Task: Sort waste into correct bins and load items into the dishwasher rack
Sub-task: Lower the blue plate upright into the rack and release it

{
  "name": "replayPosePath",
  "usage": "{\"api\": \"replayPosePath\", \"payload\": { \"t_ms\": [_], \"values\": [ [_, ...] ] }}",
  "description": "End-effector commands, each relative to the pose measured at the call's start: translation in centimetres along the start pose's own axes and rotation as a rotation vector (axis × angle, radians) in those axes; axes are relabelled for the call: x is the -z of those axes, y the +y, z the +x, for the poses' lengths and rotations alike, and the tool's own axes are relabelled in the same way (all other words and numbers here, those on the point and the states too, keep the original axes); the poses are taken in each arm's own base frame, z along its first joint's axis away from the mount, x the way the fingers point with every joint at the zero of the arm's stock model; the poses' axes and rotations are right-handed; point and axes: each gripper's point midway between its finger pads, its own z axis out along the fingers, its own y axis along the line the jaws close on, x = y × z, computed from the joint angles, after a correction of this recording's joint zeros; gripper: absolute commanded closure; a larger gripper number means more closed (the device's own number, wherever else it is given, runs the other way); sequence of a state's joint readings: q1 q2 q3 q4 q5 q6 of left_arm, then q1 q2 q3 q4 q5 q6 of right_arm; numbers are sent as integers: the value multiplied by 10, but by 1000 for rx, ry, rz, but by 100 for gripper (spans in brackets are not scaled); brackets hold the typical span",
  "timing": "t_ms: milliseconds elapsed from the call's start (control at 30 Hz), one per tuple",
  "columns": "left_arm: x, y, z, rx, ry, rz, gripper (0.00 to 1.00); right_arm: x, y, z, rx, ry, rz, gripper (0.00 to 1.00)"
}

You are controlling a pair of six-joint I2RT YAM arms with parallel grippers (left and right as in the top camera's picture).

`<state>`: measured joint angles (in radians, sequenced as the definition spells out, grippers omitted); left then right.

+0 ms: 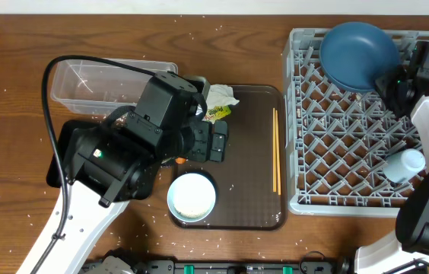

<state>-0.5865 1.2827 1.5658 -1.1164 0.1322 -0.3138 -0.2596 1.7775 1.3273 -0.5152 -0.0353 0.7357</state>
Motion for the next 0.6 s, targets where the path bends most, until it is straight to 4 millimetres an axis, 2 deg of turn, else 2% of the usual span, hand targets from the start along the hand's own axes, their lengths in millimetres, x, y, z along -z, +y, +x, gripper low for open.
{"api": "replayPosePath", "payload": {
  "t_ms": [0,233,400,567],
  "values": [
    [5,-3,-1,-10,-9,12,2,2,-6,-10,63,-42,38,99],
    [5,-2,0,-9,-7,11,2,25,-16,-35,143,-141,89,99],
    [5,-2,0,-9,-7,11,2,30,-19,-34,143,-137,97,99],
    [5,-2,0,-9,-7,11,2,23,-24,-25,166,-102,121,81]
  ]
}}
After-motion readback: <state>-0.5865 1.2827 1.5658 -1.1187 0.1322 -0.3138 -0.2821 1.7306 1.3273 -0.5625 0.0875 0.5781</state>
